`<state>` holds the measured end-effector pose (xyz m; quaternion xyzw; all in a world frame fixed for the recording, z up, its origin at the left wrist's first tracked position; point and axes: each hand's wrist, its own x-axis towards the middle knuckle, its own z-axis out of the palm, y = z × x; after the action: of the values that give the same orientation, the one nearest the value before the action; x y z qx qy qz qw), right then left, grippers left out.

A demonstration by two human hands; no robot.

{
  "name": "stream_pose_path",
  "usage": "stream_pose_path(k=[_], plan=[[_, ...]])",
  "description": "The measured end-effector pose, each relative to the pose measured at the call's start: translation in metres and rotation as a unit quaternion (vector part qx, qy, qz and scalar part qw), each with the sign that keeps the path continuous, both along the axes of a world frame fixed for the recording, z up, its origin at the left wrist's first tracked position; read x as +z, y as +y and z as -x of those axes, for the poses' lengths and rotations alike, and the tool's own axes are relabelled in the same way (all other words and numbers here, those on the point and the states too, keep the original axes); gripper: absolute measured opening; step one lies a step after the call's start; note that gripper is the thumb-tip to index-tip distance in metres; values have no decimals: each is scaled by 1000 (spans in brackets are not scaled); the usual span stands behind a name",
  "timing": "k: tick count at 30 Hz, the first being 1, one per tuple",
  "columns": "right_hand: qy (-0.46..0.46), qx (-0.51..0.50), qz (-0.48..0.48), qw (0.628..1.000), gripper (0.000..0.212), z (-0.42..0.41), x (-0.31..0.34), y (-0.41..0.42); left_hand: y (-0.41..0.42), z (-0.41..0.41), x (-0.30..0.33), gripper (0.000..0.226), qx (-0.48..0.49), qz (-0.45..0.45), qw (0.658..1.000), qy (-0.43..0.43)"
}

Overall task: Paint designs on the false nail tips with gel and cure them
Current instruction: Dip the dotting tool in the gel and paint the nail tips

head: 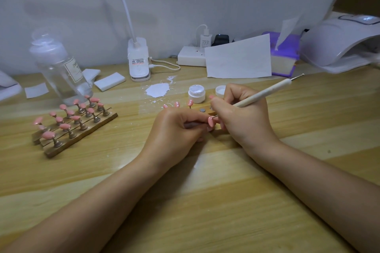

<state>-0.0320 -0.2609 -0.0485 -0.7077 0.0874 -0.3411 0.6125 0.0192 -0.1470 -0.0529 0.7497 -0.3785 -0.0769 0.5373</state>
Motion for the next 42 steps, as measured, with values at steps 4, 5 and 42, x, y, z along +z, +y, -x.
stream_pose_path(k=[4,5,42], plan=[[1,1,-3,1000,43,0,0,0,0,1,1,20,-4,1,1000,-6],[2,-1,-2,1000,43,0,0,0,0,1,2,20,-4,-1,1000,-7],[3,-15,2,1000,45,-1,-1,-1,-1,-1,-1,19,-8,0,1000,-25]])
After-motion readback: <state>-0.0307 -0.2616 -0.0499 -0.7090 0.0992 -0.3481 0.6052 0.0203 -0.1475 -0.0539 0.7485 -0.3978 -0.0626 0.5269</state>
